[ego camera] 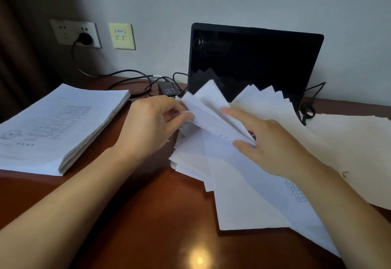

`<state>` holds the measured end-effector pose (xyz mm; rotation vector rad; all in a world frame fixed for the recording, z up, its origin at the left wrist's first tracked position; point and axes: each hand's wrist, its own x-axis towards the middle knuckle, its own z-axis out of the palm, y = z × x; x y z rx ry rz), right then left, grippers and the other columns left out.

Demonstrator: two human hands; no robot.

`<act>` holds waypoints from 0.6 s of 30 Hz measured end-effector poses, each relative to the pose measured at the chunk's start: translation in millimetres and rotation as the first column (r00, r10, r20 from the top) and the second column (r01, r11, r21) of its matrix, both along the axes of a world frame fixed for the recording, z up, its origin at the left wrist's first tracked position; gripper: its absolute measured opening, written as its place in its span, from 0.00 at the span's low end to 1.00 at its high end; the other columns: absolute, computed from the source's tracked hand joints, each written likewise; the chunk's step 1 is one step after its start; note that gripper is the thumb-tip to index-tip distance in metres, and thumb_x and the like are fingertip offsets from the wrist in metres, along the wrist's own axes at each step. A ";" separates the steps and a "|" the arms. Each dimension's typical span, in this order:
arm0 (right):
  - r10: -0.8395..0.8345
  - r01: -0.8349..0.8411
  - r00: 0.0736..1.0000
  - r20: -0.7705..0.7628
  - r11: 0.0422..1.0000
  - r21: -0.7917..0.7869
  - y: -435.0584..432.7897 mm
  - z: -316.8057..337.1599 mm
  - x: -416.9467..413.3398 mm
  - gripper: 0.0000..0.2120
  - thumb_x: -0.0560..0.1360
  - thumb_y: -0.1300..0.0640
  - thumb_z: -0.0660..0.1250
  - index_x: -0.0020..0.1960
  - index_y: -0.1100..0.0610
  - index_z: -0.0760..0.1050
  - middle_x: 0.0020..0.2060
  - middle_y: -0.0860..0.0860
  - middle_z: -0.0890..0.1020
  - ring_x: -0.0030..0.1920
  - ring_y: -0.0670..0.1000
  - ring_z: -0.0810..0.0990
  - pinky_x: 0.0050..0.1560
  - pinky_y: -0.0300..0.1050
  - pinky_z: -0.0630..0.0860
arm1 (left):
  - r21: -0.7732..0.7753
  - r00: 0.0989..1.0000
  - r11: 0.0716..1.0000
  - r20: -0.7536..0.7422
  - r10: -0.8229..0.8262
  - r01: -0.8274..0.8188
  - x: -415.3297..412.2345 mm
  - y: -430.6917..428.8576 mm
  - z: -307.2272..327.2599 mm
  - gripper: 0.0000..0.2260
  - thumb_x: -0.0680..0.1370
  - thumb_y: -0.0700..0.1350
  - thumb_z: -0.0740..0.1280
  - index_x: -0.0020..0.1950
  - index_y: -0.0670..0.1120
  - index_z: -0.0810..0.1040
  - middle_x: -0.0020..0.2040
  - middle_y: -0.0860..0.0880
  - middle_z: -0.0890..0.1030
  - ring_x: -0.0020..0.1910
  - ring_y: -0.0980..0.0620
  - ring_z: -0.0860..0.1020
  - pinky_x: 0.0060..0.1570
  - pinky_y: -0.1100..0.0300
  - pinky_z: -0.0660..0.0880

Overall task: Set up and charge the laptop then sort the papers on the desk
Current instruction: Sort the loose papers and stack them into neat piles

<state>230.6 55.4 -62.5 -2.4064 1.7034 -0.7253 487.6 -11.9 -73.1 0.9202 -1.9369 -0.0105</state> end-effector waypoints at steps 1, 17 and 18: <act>-0.024 0.024 1.000 0.012 0.999 -0.023 -0.8 0.1 -1.0 0.35 0.78 0.55 0.67 0.75 0.30 0.53 0.30 0.47 0.76 0.26 0.49 0.68 0.31 0.46 0.69 | -0.005 0.998 1.000 -0.057 0.001 -0.001 -0.5 0.0 -0.2 0.07 0.75 0.49 0.77 0.50 0.48 0.85 0.44 0.53 0.84 0.40 0.57 0.80 0.42 0.66 0.76; 0.076 -0.002 0.215 0.974 0.997 -0.077 2.6 33.4 -4.8 0.16 0.77 0.66 0.65 0.64 0.57 0.76 0.57 0.54 0.84 0.58 0.56 0.83 0.55 0.53 0.81 | 0.414 0.709 0.687 -0.673 -0.210 0.596 -6.6 7.1 14.0 0.20 0.75 0.43 0.74 0.66 0.52 0.75 0.61 0.55 0.84 0.60 0.51 0.83 0.57 0.54 0.81; 0.047 0.024 0.283 0.958 0.998 -0.056 1.0 31.1 -4.5 0.17 0.77 0.67 0.66 0.65 0.56 0.75 0.57 0.51 0.84 0.58 0.54 0.83 0.55 0.52 0.81 | 0.409 0.718 0.721 -0.674 -0.175 0.560 -7.2 7.2 15.8 0.20 0.75 0.41 0.72 0.65 0.53 0.75 0.59 0.57 0.84 0.59 0.53 0.83 0.56 0.55 0.82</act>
